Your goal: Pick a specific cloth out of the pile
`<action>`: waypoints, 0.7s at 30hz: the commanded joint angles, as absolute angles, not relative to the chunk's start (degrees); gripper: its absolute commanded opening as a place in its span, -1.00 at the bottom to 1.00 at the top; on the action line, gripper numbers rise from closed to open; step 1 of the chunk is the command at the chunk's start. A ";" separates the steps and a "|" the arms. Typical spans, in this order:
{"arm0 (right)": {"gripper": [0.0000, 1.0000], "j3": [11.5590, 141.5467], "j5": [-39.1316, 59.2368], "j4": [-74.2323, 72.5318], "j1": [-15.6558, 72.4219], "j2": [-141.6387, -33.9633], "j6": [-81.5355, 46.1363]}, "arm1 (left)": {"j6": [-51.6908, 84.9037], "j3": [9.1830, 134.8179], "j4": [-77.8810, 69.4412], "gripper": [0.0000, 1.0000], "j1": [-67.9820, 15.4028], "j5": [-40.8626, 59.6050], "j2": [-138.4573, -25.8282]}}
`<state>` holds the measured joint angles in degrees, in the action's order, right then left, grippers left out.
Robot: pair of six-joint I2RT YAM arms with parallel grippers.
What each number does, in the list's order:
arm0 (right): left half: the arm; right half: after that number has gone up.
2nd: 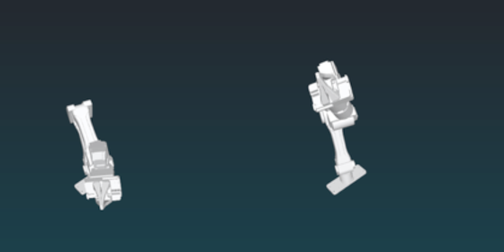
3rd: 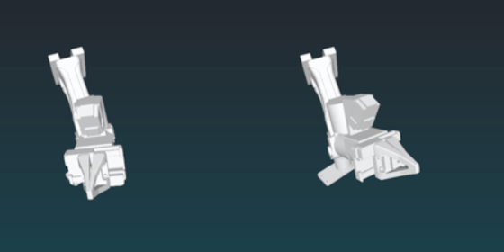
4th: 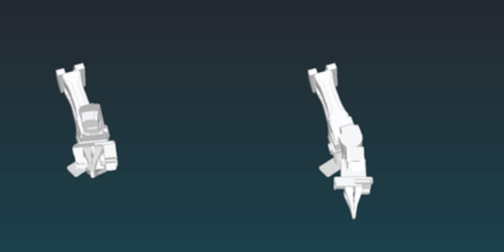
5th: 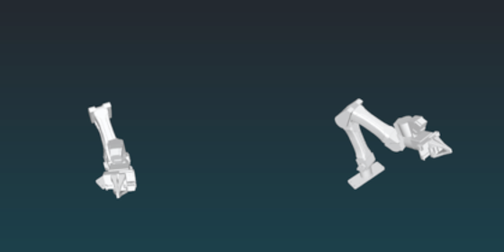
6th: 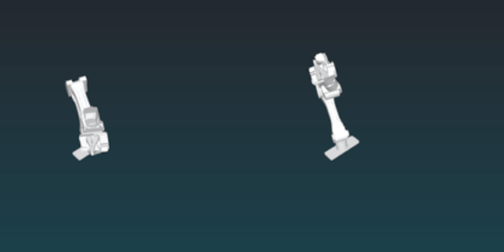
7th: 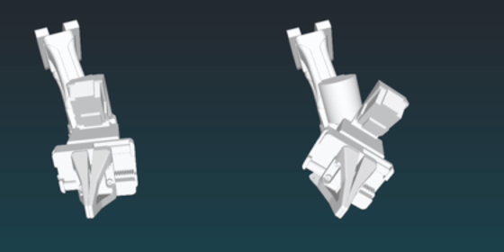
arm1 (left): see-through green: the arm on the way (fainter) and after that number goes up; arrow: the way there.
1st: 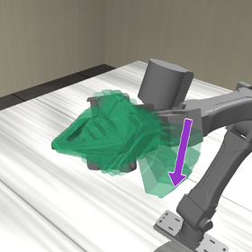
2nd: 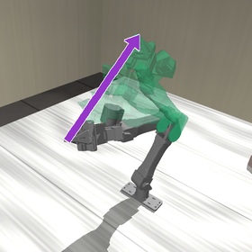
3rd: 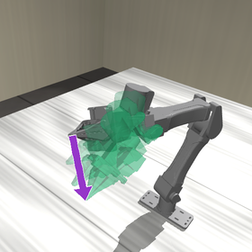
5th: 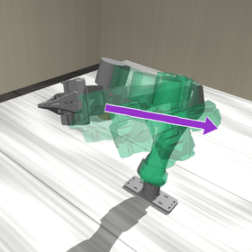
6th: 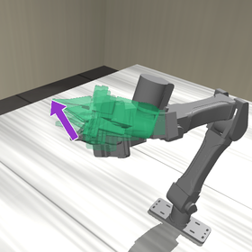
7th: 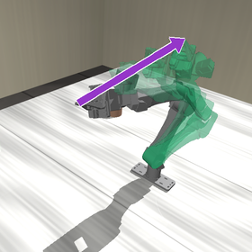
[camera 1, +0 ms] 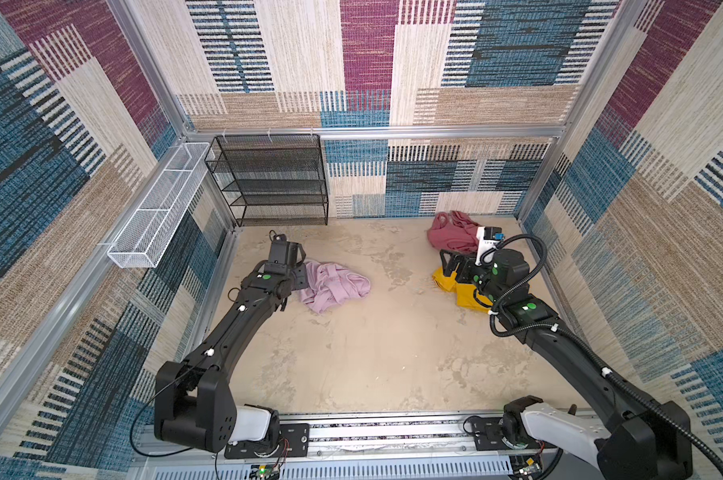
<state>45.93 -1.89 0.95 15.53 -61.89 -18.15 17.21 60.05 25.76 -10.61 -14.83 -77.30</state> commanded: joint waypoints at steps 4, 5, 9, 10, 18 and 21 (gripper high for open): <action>1.00 37.50 -11.42 -8.60 11.29 -59.25 -12.19 | 16.68 49.75 14.72 0.29 -7.62 -17.96 -71.02; 1.00 35.53 -12.48 -11.00 10.78 -58.98 -11.34 | 15.30 47.94 12.39 0.29 -7.32 -18.63 -70.44; 1.00 27.86 -15.01 -21.48 8.47 -58.21 -8.32 | 12.18 43.29 5.56 0.29 -5.85 -17.26 -70.02; 1.00 25.32 -15.03 -25.48 7.80 -58.15 -7.32 | 11.60 42.31 3.95 0.29 -5.57 -16.38 -70.19; 0.99 12.86 -17.62 -49.17 5.82 -64.13 -3.83 | 7.99 34.44 -9.40 0.30 -2.53 -13.36 -72.08; 1.00 12.57 -18.26 -53.34 5.62 -68.58 -2.30 | 5.97 31.99 -15.35 0.30 -2.03 -12.75 -73.33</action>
<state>12.88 -16.47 -42.00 5.72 -66.37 -4.51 9.06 33.32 -6.52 -2.28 -14.72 -72.64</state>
